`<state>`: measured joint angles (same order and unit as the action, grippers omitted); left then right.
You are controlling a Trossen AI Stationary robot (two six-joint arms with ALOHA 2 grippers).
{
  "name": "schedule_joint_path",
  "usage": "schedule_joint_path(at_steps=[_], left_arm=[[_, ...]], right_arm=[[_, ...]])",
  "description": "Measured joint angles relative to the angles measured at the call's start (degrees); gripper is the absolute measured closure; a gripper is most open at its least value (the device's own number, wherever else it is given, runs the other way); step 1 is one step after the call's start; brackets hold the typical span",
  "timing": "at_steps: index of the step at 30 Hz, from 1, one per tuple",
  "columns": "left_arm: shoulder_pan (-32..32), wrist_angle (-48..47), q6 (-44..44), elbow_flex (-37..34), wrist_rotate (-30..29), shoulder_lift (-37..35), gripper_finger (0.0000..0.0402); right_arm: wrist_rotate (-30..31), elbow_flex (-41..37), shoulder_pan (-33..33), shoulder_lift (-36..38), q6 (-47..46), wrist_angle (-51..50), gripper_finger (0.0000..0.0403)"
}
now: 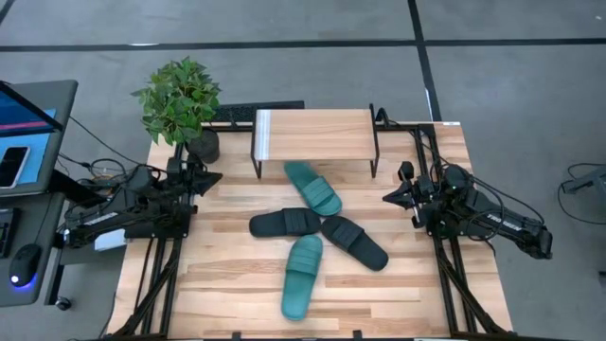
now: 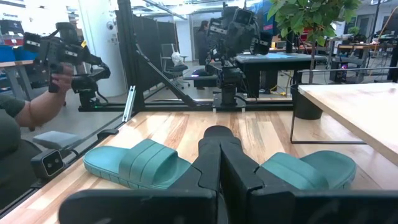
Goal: Pick and place slides into the shelf
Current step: Put the left black pair of slippers on the shelf
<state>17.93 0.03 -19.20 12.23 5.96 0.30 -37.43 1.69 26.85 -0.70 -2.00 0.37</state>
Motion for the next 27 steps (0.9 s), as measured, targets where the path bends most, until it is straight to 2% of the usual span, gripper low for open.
schedule_joint_path(at_steps=[7,13,20,27], left_arm=[[0.0,-1.9,-1.7,0.0,-10.4,0.0,0.0401],[0.0,-5.9,-8.9,0.0,-9.1,0.0,0.0401],[0.0,-3.7,-14.0,0.0,1.1,0.0,0.0401],[0.0,-0.1,-14.2,0.0,21.8,0.5,0.0401]], right_arm=[[0.0,0.0,0.0,0.0,0.0,0.0,0.0403],[0.0,0.0,0.0,0.0,0.0,0.0,0.0403],[0.0,0.0,0.0,0.0,0.0,0.0,0.0403],[0.0,0.0,0.0,0.0,0.0,0.0,0.0403]])
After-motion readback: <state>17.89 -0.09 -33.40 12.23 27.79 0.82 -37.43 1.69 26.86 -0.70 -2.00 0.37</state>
